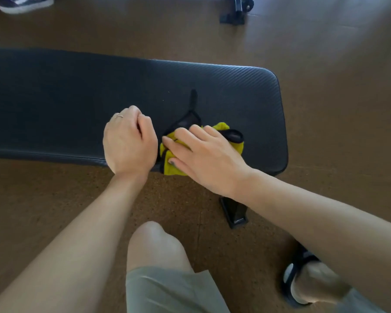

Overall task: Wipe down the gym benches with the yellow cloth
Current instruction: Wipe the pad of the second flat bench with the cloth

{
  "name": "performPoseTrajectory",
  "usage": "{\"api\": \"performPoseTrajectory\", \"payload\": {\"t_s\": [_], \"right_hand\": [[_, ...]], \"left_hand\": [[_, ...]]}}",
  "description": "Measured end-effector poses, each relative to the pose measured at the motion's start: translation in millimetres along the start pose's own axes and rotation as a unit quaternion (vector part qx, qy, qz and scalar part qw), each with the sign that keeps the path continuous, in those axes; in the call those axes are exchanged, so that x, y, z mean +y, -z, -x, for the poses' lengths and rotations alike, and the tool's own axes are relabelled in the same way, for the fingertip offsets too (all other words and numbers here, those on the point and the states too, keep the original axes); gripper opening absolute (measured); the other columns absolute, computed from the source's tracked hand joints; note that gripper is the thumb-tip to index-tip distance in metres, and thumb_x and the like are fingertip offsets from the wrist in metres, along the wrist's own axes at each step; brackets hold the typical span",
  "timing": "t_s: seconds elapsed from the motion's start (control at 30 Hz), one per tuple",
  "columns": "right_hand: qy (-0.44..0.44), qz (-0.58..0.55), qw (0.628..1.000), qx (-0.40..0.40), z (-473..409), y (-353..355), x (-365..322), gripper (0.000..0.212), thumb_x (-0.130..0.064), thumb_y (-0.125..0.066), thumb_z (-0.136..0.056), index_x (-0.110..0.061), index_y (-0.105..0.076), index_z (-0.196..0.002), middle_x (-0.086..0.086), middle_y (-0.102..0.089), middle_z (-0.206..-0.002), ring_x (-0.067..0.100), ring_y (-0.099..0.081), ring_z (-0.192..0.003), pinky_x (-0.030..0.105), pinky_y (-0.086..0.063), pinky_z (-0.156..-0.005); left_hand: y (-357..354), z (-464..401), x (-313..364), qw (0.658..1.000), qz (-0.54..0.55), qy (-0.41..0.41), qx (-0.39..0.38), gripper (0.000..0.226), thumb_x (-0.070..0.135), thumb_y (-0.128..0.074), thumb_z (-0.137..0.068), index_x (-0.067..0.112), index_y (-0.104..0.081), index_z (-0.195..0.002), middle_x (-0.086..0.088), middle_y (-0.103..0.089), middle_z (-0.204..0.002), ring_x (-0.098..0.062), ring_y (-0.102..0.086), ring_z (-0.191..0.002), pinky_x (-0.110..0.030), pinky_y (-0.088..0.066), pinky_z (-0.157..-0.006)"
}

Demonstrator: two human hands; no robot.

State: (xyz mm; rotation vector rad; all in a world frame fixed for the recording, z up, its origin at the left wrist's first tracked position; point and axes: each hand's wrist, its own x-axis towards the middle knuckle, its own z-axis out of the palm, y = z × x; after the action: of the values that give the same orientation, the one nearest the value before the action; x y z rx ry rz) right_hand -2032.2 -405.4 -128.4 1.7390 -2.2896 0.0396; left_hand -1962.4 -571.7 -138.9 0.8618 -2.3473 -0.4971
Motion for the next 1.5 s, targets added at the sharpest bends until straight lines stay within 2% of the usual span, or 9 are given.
{"api": "performPoseTrajectory", "payload": {"t_s": [0.13,0.37,0.53,0.77,0.9,1.0,1.1,1.23,1.5], "right_hand": [[-0.065,-0.057,0.996,-0.010,-6.8,5.7,-8.9,0.046,-0.038,-0.032,-0.108,-0.017,-0.051,-0.145,0.004,-0.055,-0.124,0.023,-0.053,-0.101,0.041,-0.046,-0.086],[-0.025,0.005,0.998,-0.050,54.7,20.0,21.1,0.051,-0.038,-0.027,-0.108,-0.014,-0.043,-0.150,0.008,-0.054,-0.127,0.026,-0.055,-0.102,0.041,-0.049,-0.086],[-0.015,-0.060,0.998,-0.014,-21.9,-4.6,34.1,0.049,-0.038,-0.038,-0.107,-0.013,-0.048,-0.148,0.010,-0.053,-0.120,0.027,-0.054,-0.103,0.043,-0.047,-0.087],[-0.147,-0.082,0.986,-0.022,-117.6,-30.4,62.9,0.047,-0.037,-0.036,-0.107,-0.016,-0.047,-0.148,0.014,-0.046,-0.136,0.032,-0.049,-0.118,0.044,-0.039,-0.096],[-0.038,-0.129,0.991,0.021,-35.5,-9.3,26.9,0.047,-0.035,-0.042,-0.104,-0.012,-0.053,-0.143,0.010,-0.053,-0.120,0.026,-0.054,-0.101,0.041,-0.044,-0.084],[0.052,-0.148,0.988,0.000,-44.7,-14.7,54.5,0.047,-0.037,-0.041,-0.104,-0.016,-0.054,-0.144,0.007,-0.052,-0.113,0.023,-0.052,-0.094,0.039,-0.044,-0.080],[-0.003,-0.137,0.991,0.004,-110.3,-32.9,100.1,0.046,-0.037,-0.040,-0.105,-0.019,-0.055,-0.144,0.013,-0.052,-0.120,0.032,-0.052,-0.103,0.047,-0.045,-0.088],[-0.084,-0.105,0.991,-0.019,-141.0,-44.5,105.1,0.046,-0.037,-0.034,-0.107,-0.019,-0.049,-0.147,0.012,-0.046,-0.132,0.034,-0.049,-0.114,0.044,-0.038,-0.094],[0.091,-0.171,0.981,-0.001,-29.8,-15.1,102.4,0.045,-0.033,-0.045,-0.104,-0.016,-0.053,-0.144,0.008,-0.052,-0.116,0.026,-0.051,-0.092,0.041,-0.044,-0.077]], "left_hand": [[0.3,-1.6,-0.9,1.000,-0.014,0.000,-0.001,0.030,0.018,-0.033,-0.093,0.007,-0.043,-0.068,-0.003,-0.044,-0.063,-0.026,-0.045,-0.063,-0.039,-0.033,-0.060],[2.7,-0.3,4.7,1.000,-0.011,-0.015,-0.006,0.031,0.017,-0.036,-0.095,0.007,-0.043,-0.066,-0.003,-0.045,-0.061,-0.027,-0.046,-0.060,-0.041,-0.040,-0.059],[1.2,-0.6,4.3,0.999,-0.032,-0.015,-0.005,0.029,0.018,-0.034,-0.093,0.010,-0.041,-0.066,-0.001,-0.044,-0.063,-0.028,-0.045,-0.063,-0.038,-0.035,-0.061],[-0.4,-3.1,3.3,0.999,-0.050,-0.010,0.001,0.029,0.018,-0.033,-0.091,0.010,-0.036,-0.063,0.000,-0.038,-0.060,-0.028,-0.042,-0.061,-0.037,-0.032,-0.060],[-0.3,-1.8,5.9,0.999,-0.054,0.002,-0.007,0.029,0.018,-0.032,-0.090,0.009,-0.037,-0.063,-0.003,-0.041,-0.060,-0.028,-0.042,-0.061,-0.040,-0.036,-0.059],[0.4,-0.8,7.2,0.998,-0.058,0.010,-0.013,0.030,0.019,-0.030,-0.090,0.008,-0.037,-0.063,-0.005,-0.043,-0.060,-0.028,-0.042,-0.061,-0.043,-0.037,-0.059],[-0.1,-1.5,7.3,0.997,-0.069,0.010,-0.016,0.029,0.019,-0.031,-0.089,0.007,-0.039,-0.064,-0.005,-0.043,-0.061,-0.029,-0.042,-0.063,-0.044,-0.037,-0.061],[-0.6,-2.2,8.0,0.996,-0.088,0.010,-0.014,0.027,0.018,-0.033,-0.089,0.008,-0.038,-0.065,-0.004,-0.041,-0.061,-0.028,-0.041,-0.064,-0.043,-0.036,-0.062],[0.8,-1.6,15.4,0.991,-0.124,0.018,-0.040,0.028,0.017,-0.036,-0.090,0.010,-0.034,-0.063,-0.003,-0.039,-0.060,-0.026,-0.038,-0.063,-0.035,-0.020,-0.061]]}}
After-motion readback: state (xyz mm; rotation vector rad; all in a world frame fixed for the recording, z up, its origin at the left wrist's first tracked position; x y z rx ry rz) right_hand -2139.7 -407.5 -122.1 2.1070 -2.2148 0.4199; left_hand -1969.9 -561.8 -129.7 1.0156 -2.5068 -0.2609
